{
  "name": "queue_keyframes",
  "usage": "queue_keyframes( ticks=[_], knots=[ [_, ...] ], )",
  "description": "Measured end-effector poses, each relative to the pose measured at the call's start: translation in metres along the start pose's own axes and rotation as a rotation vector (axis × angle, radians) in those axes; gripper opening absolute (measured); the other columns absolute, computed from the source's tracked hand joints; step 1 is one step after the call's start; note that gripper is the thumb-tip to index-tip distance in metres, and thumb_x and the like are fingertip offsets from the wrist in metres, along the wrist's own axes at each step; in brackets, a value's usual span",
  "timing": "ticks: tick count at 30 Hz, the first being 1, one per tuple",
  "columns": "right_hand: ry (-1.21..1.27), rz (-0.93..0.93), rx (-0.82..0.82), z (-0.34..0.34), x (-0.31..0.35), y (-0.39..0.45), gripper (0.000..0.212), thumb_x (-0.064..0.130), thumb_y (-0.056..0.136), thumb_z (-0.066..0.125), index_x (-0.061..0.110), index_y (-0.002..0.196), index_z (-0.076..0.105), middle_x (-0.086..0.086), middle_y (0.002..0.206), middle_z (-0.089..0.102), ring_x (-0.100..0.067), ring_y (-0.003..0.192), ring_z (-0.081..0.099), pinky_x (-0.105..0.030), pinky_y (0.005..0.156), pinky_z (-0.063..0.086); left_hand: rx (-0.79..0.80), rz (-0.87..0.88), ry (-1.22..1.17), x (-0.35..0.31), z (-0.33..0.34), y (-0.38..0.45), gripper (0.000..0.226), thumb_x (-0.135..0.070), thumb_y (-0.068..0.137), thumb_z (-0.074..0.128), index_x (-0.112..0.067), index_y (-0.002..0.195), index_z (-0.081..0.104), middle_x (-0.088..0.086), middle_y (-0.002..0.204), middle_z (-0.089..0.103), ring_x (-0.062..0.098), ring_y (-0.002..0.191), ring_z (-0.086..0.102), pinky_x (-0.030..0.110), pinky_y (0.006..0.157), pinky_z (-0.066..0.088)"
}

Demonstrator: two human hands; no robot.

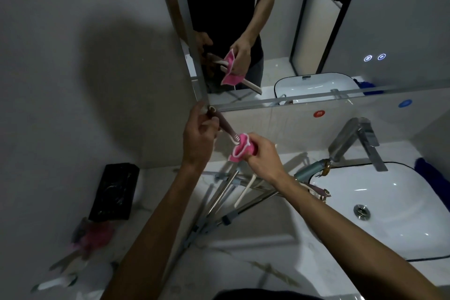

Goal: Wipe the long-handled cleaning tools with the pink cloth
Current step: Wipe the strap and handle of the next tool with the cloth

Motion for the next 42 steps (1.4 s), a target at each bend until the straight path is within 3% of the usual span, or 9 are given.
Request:
queue_keyframes(
  ticks=[3, 7, 11, 16, 21, 28, 32, 37, 42],
  knots=[
    [0.000, -0.043, 0.049, 0.005, 0.002, -0.003, 0.028, 0.010, 0.088, 0.074, 0.016, 0.114, 0.068, 0.010, 0.094, 0.068, 0.008, 0.080, 0.061, -0.005, 0.074, 0.045, 0.043, 0.046, 0.090, -0.003, 0.002, 0.002, 0.045, -0.004, 0.096, 0.058, -0.034, 0.131, 0.053, 0.001, 0.113, 0.065, 0.016, 0.101, 0.066, 0.026, 0.080, 0.059],
    [-0.065, -0.075, 0.082, 0.002, -0.003, -0.008, 0.028, 0.019, 0.088, 0.075, 0.024, 0.115, 0.068, 0.005, 0.096, 0.070, -0.013, 0.085, 0.064, -0.020, 0.078, 0.052, 0.128, 0.022, 0.088, 0.003, 0.000, 0.005, 0.025, -0.005, 0.095, 0.060, -0.027, 0.104, 0.052, 0.011, 0.107, 0.064, 0.025, 0.095, 0.068, 0.029, 0.074, 0.058],
    [-0.071, -0.118, 0.021, -0.004, -0.007, -0.013, 0.030, 0.021, 0.091, 0.073, 0.016, 0.121, 0.070, 0.005, 0.091, 0.071, -0.002, 0.074, 0.061, -0.015, 0.067, 0.048, 0.146, 0.050, 0.123, 0.002, -0.001, 0.000, 0.031, -0.005, 0.092, 0.067, -0.032, 0.093, 0.051, 0.007, 0.101, 0.066, 0.024, 0.094, 0.069, 0.036, 0.079, 0.060],
    [-0.136, -0.373, -0.017, -0.007, 0.029, -0.006, 0.022, 0.037, 0.092, 0.067, 0.019, 0.101, 0.075, 0.011, 0.078, 0.068, -0.004, 0.067, 0.060, -0.013, 0.066, 0.043, 0.154, 0.080, 0.240, 0.009, 0.025, -0.023, 0.025, -0.007, 0.086, 0.072, -0.019, 0.097, 0.053, -0.003, 0.088, 0.063, 0.002, 0.077, 0.063, 0.018, 0.068, 0.053],
    [-0.305, -0.491, -0.046, -0.006, 0.033, -0.003, 0.021, 0.032, 0.098, 0.061, 0.018, 0.110, 0.071, 0.007, 0.096, 0.070, -0.006, 0.078, 0.060, -0.027, 0.075, 0.053, 0.065, 0.070, 0.156, 0.006, 0.017, -0.020, 0.022, -0.011, 0.090, 0.069, -0.020, 0.098, 0.052, -0.001, 0.096, 0.062, 0.014, 0.088, 0.065, 0.026, 0.076, 0.058],
    [-0.434, -0.322, -0.105, -0.003, 0.012, -0.002, 0.020, 0.016, 0.096, 0.062, 0.022, 0.112, 0.072, 0.010, 0.080, 0.061, -0.002, 0.063, 0.049, -0.022, 0.061, 0.045, -0.092, 0.006, -0.014, -0.001, -0.018, 0.000, 0.027, -0.002, 0.093, 0.063, -0.027, 0.094, 0.052, 0.006, 0.101, 0.060, 0.023, 0.094, 0.066, 0.039, 0.077, 0.062],
    [-0.487, -0.116, -0.004, -0.002, -0.019, 0.006, 0.018, 0.032, 0.093, 0.072, 0.020, 0.106, 0.070, 0.009, 0.075, 0.063, 0.002, 0.061, 0.052, -0.020, 0.060, 0.046, -0.164, 0.004, -0.094, -0.002, -0.036, 0.004, 0.027, -0.001, 0.093, 0.062, -0.026, 0.092, 0.051, 0.002, 0.098, 0.059, 0.022, 0.092, 0.064, 0.043, 0.077, 0.061],
    [-0.392, -0.151, -0.025, 0.002, -0.014, 0.000, 0.026, 0.034, 0.089, 0.076, 0.015, 0.106, 0.073, 0.014, 0.071, 0.062, 0.004, 0.057, 0.053, -0.009, 0.058, 0.037, -0.145, 0.007, -0.034, 0.003, -0.027, -0.012, 0.020, -0.014, 0.089, 0.065, -0.028, 0.097, 0.053, 0.000, 0.098, 0.062, 0.024, 0.095, 0.065, 0.046, 0.082, 0.060],
    [-0.297, -0.322, -0.049, 0.008, 0.022, -0.003, 0.031, 0.036, 0.092, 0.073, 0.014, 0.113, 0.074, 0.017, 0.074, 0.065, -0.001, 0.064, 0.058, -0.007, 0.060, 0.038, -0.092, -0.013, 0.015, 0.008, -0.007, -0.025, 0.020, -0.006, 0.091, 0.064, -0.018, 0.103, 0.053, 0.000, 0.095, 0.062, 0.005, 0.082, 0.063, 0.024, 0.075, 0.055]
  ],
)
Point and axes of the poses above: each hand's wrist, its own y-axis towards the middle knuckle, its own z-axis out of the palm, x = y × z, the point moved 6 cm from there along y, towards the middle knuckle
